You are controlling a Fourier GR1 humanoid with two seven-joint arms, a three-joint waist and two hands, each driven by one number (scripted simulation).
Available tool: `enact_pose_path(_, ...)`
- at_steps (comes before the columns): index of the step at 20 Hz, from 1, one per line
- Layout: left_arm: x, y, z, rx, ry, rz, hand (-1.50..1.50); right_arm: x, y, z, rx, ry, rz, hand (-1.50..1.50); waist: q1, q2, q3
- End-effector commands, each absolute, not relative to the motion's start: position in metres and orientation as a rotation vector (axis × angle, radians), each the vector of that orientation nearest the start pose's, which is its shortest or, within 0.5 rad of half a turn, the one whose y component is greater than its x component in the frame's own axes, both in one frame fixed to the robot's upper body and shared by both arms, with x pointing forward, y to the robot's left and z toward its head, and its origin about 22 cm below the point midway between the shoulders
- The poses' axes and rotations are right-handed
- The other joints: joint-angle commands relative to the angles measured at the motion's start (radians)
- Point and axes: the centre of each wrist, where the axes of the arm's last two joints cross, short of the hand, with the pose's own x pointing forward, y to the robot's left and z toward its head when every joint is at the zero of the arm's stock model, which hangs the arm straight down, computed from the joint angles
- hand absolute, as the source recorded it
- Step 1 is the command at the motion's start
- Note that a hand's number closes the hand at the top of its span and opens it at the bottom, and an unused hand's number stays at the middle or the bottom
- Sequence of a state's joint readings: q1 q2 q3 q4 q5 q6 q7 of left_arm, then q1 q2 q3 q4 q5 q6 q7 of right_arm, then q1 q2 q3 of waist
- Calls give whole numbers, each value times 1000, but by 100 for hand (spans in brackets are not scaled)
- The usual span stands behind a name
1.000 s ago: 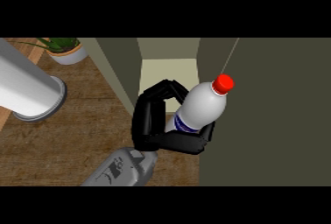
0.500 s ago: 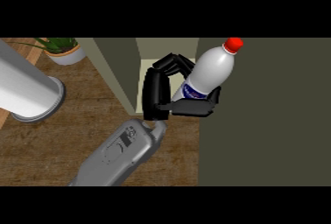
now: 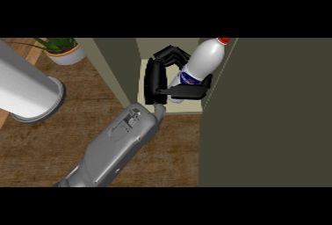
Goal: Pick up the bottled water, place it into the cabinet and close the cabinet
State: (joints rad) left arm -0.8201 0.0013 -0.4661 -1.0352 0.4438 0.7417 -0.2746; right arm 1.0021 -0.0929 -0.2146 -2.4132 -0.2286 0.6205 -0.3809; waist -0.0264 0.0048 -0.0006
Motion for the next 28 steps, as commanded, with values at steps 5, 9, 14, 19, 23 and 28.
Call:
enact_pose_path(5, 381, 51, 69, 21, -1839, 163, 150, 18, -307, 108, 161, -1925, 212, -150, -18, 6, 0)
enact_pose_path(9, 400, 57, 72, 78, -1846, 172, 150, 15, -301, 121, 180, -1921, 209, -150, -19, 9, -1)
enact_pose_path(14, 406, 65, 56, 124, -1872, 121, 150, 18, -306, 121, 161, -1919, 203, -150, -12, 8, 0)
enact_pose_path(19, 421, 59, 65, 276, -1863, -28, -150, 19, -303, 117, 181, -1909, 238, -150, -24, 8, 0)
enact_pose_path(23, 424, 60, 63, 296, -1848, -83, -150, 20, -304, 122, 178, -1915, 237, -150, -35, 10, 0)
enact_pose_path(28, 444, 68, 92, 350, -1831, -68, -150, 22, -307, 114, 182, -1925, 235, -150, -36, 12, 0)
